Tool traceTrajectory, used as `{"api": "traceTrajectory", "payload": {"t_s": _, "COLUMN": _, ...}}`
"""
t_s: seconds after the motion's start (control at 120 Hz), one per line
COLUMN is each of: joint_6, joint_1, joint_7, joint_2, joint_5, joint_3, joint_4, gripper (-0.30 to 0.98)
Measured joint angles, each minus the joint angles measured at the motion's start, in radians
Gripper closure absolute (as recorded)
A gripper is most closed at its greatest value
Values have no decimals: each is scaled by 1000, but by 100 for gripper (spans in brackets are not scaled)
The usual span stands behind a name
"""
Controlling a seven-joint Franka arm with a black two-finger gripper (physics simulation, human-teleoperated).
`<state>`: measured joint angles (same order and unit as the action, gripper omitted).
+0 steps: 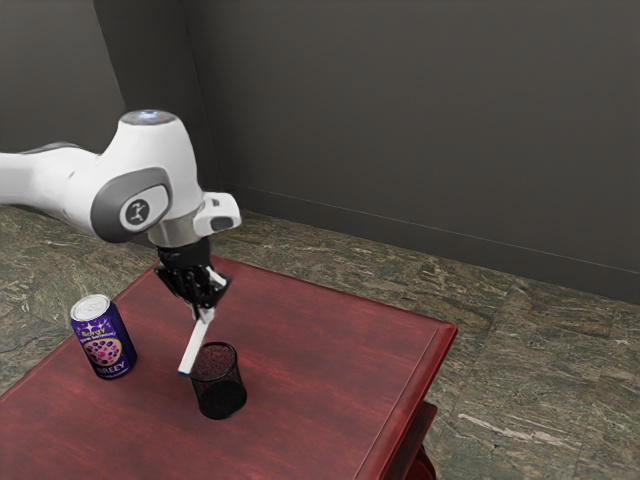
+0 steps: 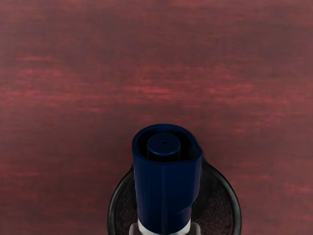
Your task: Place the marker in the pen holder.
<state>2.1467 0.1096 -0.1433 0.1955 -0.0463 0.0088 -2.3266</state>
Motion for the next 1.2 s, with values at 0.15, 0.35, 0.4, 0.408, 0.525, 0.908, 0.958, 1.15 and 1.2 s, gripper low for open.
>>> {"api": "traceTrajectory", "payload": {"t_s": 0.15, "joint_6": 118, "joint_1": 3, "joint_7": -36, "joint_2": 8, "joint_5": -39, "joint_3": -25, "joint_4": -11, "gripper": 79}}
{"api": "traceTrajectory", "payload": {"t_s": 0.35, "joint_6": 266, "joint_1": 2, "joint_7": -82, "joint_2": 21, "joint_5": -65, "joint_3": -38, "joint_4": -86, "gripper": 79}}
{"api": "traceTrajectory", "payload": {"t_s": 0.4, "joint_6": 297, "joint_1": 1, "joint_7": -93, "joint_2": 35, "joint_5": -76, "joint_3": -43, "joint_4": -117, "gripper": 79}}
{"api": "traceTrajectory", "payload": {"t_s": 0.408, "joint_6": 302, "joint_1": 1, "joint_7": -95, "joint_2": 37, "joint_5": -79, "joint_3": -44, "joint_4": -122, "gripper": 79}}
{"api": "traceTrajectory", "payload": {"t_s": 0.525, "joint_6": 369, "joint_1": 2, "joint_7": -126, "joint_2": 66, "joint_5": -126, "joint_3": -61, "joint_4": -177, "gripper": 79}}
{"api": "traceTrajectory", "payload": {"t_s": 0.908, "joint_6": 472, "joint_1": 2, "joint_7": -244, "joint_2": 171, "joint_5": -333, "joint_3": -92, "joint_4": -333, "gripper": 79}}
{"api": "traceTrajectory", "payload": {"t_s": 0.958, "joint_6": 479, "joint_1": 2, "joint_7": -262, "joint_2": 175, "joint_5": -349, "joint_3": -98, "joint_4": -342, "gripper": 79}}
{"api": "traceTrajectory", "payload": {"t_s": 1.15, "joint_6": 477, "joint_1": 2, "joint_7": -316, "joint_2": 190, "joint_5": -364, "joint_3": -115, "joint_4": -347, "gripper": 48}}
{"api": "traceTrajectory", "payload": {"t_s": 1.2, "joint_6": 473, "joint_1": 2, "joint_7": -326, "joint_2": 196, "joint_5": -364, "joint_3": -120, "joint_4": -346, "gripper": 38}}
